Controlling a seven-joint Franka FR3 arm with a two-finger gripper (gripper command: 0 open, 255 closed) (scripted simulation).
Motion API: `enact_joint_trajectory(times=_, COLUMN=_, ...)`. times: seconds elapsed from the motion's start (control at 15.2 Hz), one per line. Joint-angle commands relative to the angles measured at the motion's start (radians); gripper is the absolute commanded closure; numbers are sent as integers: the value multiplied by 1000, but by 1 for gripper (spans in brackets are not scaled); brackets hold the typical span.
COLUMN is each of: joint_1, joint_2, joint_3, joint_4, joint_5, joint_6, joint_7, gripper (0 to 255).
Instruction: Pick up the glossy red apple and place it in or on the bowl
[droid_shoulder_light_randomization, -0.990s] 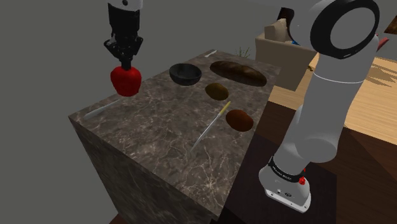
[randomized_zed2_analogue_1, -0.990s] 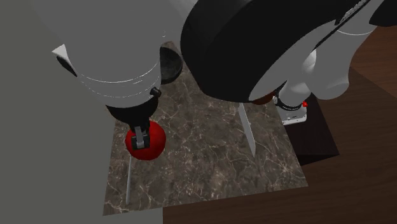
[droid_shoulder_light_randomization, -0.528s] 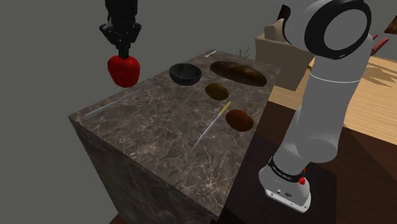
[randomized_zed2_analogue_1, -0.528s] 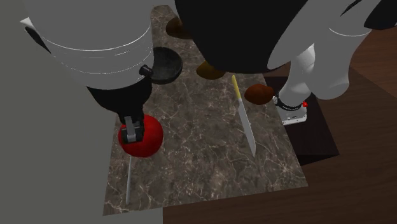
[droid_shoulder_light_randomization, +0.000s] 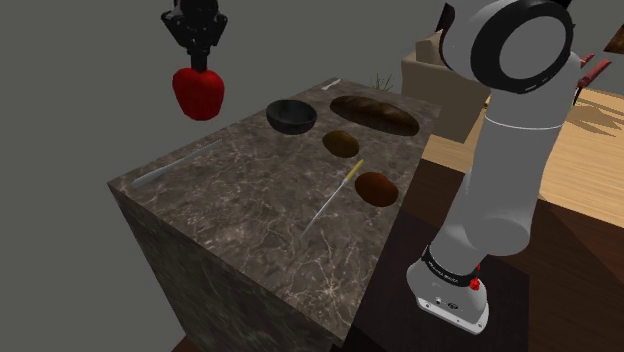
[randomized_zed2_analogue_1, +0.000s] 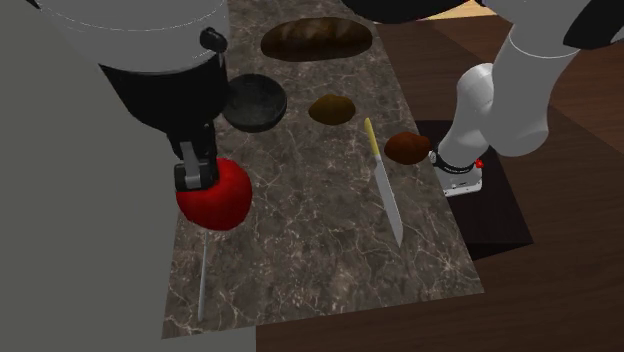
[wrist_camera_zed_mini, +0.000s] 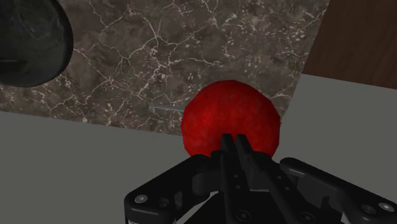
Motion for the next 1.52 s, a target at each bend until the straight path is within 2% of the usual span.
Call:
enact_joint_trajectory(times=0.0, joint_1=-31, joint_2=-29, joint_3=-13, joint_4=-23, joint_5=19, joint_6=-3, joint_7=-39, gripper=255)
enact_joint_trajectory(times=0.33, joint_1=-115, joint_2=-102, joint_3=-59, joint_4=-82, joint_5=68, joint_6=-9, joint_7=-159, gripper=255)
enact_joint_trajectory(times=0.73, joint_1=-202, joint_2=-145, joint_3=-123, joint_4=-95, joint_5=111, joint_6=-39, joint_7=-302, gripper=255)
enact_joint_trajectory(times=1.12, joint_1=-284, joint_2=-142, joint_3=-188, joint_4=-46, joint_5=141, joint_6=-87, joint_7=-443, gripper=255)
enact_joint_trajectory(times=1.45, joint_1=-351, joint_2=-100, joint_3=-240, joint_4=47, joint_5=161, joint_6=-145, joint_7=-556, gripper=255)
